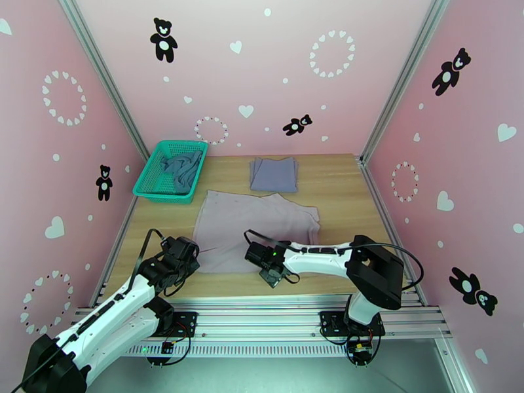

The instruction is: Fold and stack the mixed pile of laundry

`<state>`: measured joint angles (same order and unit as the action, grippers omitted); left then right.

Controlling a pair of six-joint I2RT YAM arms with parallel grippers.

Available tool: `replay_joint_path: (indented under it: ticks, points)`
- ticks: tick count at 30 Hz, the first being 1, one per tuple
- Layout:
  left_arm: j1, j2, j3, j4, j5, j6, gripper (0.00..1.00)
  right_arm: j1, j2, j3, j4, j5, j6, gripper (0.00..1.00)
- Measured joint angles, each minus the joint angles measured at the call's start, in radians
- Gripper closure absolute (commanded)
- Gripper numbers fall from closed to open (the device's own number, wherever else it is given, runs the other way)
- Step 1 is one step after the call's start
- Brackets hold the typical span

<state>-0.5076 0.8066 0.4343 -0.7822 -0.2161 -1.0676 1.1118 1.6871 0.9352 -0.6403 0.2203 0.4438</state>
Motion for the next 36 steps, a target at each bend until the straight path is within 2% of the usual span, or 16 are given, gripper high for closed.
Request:
replay_joint_path:
  ticks: [7,11,19,32,34,36]
  points:
    - [0.000,-0.012,0.018,-0.082,0.004,-0.003,1.00,0.000,-0.036,-0.005,-0.076,0.015,0.011,1.00]
    - [0.000,0.010,0.090,-0.132,0.006,0.001,1.00,0.000,-0.080,0.021,-0.148,0.031,0.008,1.00]
    - [0.015,0.212,0.237,-0.142,-0.016,0.069,1.00,-0.040,-0.072,0.140,-0.230,0.060,-0.050,1.00]
    - [0.101,0.470,0.340,-0.074,-0.032,0.192,1.00,-0.188,0.106,0.301,-0.266,0.061,-0.235,1.00]
    - [0.108,0.504,0.357,-0.066,-0.035,0.205,0.93,-0.197,0.129,0.318,-0.266,0.059,-0.250,1.00]
    - [0.113,0.543,0.381,-0.061,-0.035,0.219,0.76,-0.203,0.149,0.330,-0.266,0.057,-0.265,1.00]
